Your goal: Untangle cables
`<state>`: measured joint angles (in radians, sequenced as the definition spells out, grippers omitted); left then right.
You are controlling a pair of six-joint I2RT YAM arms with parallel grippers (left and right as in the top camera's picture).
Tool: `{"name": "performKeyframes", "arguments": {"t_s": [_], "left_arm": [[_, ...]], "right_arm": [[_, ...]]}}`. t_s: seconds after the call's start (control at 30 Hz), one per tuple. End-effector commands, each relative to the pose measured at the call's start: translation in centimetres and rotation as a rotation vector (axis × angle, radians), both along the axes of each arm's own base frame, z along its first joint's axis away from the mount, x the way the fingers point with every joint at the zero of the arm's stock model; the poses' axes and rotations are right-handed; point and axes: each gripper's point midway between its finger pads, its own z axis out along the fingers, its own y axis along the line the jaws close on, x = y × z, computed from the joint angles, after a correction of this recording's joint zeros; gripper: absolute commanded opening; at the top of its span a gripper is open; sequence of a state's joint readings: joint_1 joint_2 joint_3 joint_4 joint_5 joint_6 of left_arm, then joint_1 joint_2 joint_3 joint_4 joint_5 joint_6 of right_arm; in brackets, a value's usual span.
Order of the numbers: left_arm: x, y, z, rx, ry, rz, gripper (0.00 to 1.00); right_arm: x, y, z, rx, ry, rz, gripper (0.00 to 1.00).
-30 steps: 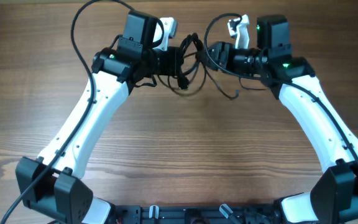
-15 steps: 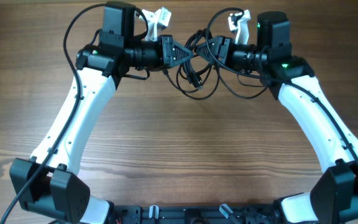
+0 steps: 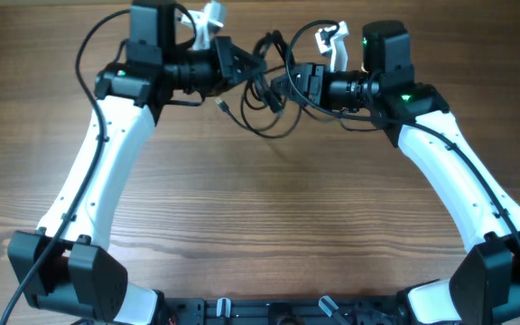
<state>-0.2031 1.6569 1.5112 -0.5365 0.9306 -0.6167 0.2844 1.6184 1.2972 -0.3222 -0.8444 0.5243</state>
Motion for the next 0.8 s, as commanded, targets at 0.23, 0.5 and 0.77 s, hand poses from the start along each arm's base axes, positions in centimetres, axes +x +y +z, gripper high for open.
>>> {"name": "performKeyframes", "arguments": {"t_s": [0.23, 0.5, 0.77], "left_arm": [[-3.0, -1.2, 6.6, -0.245, -0.035, -0.21, 0.04], [-3.5, -1.3, 7.6, -0.278, -0.065, -0.255, 0.04], [-3.4, -1.4, 8.3, -0.316, 0.048, -0.228, 0.04]], "right_arm": [[-0.3, 1.6, 3.5, 0.129, -0.143, 0.136, 0.63], [-0.7, 2.1, 5.4, 0.191, -0.2, 0.189, 0.68], [0.5, 3.3, 6.2, 0.171, -0.277, 0.122, 0.68]]}}
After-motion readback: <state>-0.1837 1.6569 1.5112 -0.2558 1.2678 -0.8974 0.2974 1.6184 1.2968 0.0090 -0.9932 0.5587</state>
